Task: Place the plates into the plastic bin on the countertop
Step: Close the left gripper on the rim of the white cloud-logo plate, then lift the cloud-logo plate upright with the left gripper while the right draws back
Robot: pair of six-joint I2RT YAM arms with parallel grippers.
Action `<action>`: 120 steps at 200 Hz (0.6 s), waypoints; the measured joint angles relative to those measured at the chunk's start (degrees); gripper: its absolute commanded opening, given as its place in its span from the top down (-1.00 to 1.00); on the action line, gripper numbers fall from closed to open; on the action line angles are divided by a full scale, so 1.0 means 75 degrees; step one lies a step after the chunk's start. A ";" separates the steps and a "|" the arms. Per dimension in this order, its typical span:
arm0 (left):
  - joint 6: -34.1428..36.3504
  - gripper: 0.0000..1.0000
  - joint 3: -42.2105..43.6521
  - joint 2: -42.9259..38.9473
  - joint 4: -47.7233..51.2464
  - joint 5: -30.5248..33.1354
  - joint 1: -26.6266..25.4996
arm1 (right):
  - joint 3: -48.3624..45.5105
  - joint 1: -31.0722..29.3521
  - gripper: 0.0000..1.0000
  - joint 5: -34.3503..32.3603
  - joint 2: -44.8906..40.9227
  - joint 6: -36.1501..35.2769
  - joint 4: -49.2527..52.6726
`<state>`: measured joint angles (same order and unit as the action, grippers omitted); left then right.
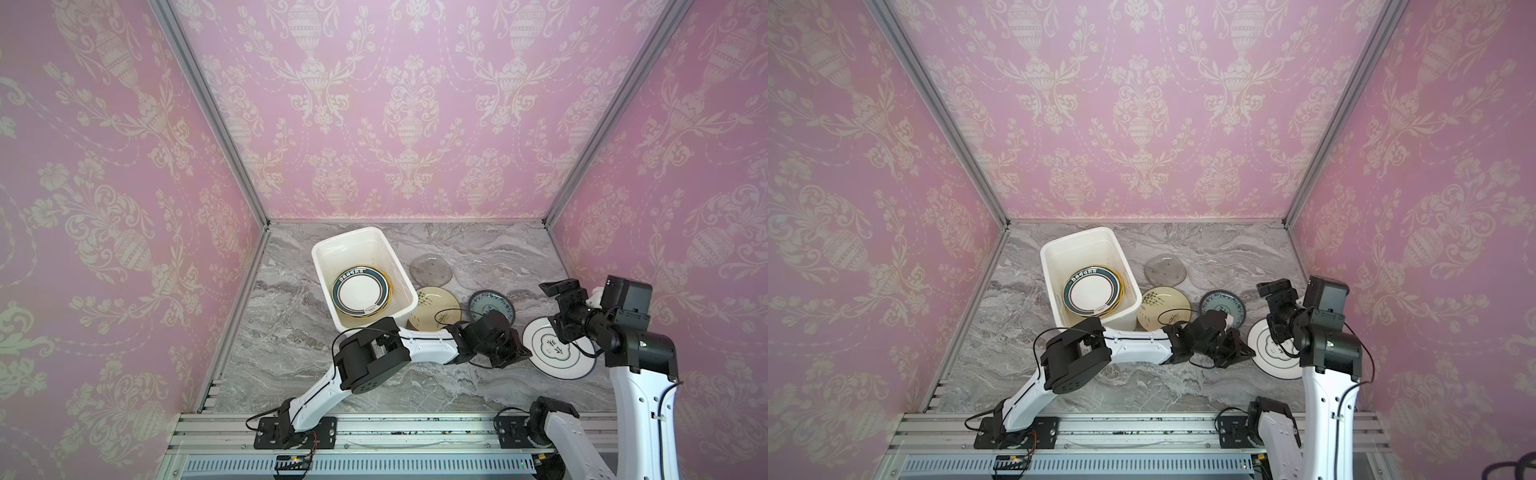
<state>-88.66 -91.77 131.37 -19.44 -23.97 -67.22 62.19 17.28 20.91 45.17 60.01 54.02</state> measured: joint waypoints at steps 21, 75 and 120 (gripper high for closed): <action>0.0901 1.00 -0.0455 -0.0015 0.0746 -0.0023 0.0160 | 0.0262 0.0000 -0.80 0.0388 0.0000 0.0003 -0.0277; 0.2742 1.00 -0.0804 -0.0906 0.2238 0.0326 0.0825 | 0.1005 0.0000 -0.79 0.1119 0.0006 -0.0009 -0.0720; 0.3672 1.00 -0.0892 -0.1708 0.2597 0.0801 0.1186 | 0.1274 0.0000 -0.79 0.1364 0.0058 -0.0204 -0.0673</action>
<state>-61.12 -98.45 118.56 0.03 -17.96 -58.33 71.75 17.28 31.14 45.60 58.48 48.97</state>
